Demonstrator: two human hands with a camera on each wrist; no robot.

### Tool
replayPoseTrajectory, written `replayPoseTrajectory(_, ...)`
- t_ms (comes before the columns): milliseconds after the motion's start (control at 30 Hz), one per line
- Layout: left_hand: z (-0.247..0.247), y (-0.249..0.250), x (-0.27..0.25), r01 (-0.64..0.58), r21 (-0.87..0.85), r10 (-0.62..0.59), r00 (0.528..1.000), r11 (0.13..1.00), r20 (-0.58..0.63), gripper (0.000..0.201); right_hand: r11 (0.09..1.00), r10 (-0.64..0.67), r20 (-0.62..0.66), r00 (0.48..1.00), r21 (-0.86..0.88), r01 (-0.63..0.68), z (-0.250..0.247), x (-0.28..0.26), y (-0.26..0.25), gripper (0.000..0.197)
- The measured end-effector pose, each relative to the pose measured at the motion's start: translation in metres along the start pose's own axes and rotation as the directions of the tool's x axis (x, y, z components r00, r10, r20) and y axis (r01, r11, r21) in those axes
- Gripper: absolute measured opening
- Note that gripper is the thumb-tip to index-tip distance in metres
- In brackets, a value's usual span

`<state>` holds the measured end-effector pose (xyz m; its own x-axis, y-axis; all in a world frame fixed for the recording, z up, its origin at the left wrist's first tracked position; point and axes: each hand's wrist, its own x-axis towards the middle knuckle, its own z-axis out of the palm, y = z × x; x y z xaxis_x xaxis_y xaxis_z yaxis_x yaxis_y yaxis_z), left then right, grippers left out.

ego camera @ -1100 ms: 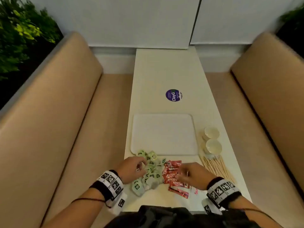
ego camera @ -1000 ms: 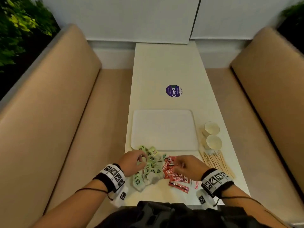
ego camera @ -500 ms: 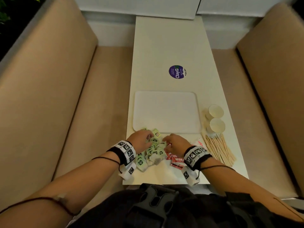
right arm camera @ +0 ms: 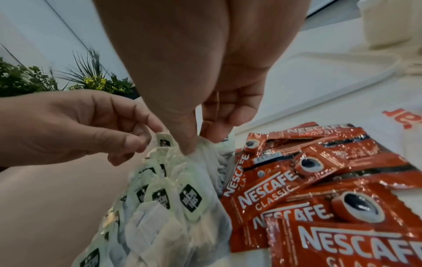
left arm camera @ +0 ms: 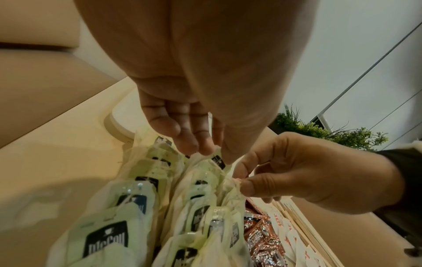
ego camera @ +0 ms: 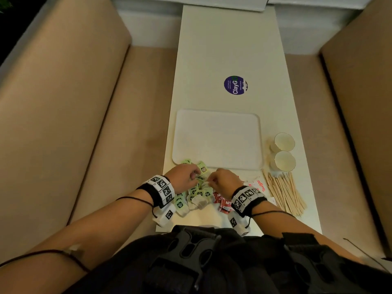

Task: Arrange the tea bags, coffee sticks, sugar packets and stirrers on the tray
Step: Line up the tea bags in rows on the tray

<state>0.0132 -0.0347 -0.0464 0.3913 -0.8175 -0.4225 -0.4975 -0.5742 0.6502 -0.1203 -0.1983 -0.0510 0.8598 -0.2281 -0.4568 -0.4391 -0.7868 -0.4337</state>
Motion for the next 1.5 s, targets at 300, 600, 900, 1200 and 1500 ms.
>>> replayPoseTrajectory(300, -0.001, 0.004, 0.006, -0.019, -0.030, 0.020, 0.998, 0.999, 0.053, 0.026, 0.999, -0.046, 0.086, 0.995, 0.028, 0.043, 0.001, -0.002, 0.006, 0.027)
replayPoseTrajectory(600, -0.002, 0.003, 0.010, -0.033, -0.098, 0.038, 0.998, 0.995, 0.053, 0.030, 0.991, -0.031, 0.023, 0.999, 0.133, 0.028, -0.006, -0.002, 0.008, 0.020)
replayPoseTrajectory(900, -0.015, 0.016, 0.017, -0.113, -0.197, 0.112, 0.994, 0.974, -0.015, 0.041, 0.962, -0.053, -0.046, 0.998, 0.265, 0.063, -0.042, -0.008, 0.004, 0.013)
replayPoseTrajectory(1200, -0.013, 0.020, 0.023, -0.066, -0.487, 0.078, 0.997, 0.871, 0.004, 0.038, 0.898, -0.049, -0.085, 0.995, 0.433, 0.081, -0.053, -0.002, -0.013, 0.012)
replayPoseTrajectory(1500, -0.017, 0.011, 0.035, -0.012, -0.648, -0.037, 0.997, 0.761, -0.062, 0.025, 0.784, -0.021, -0.137, 0.990, 0.612, 0.102, -0.046, 0.023, -0.013, 0.018)
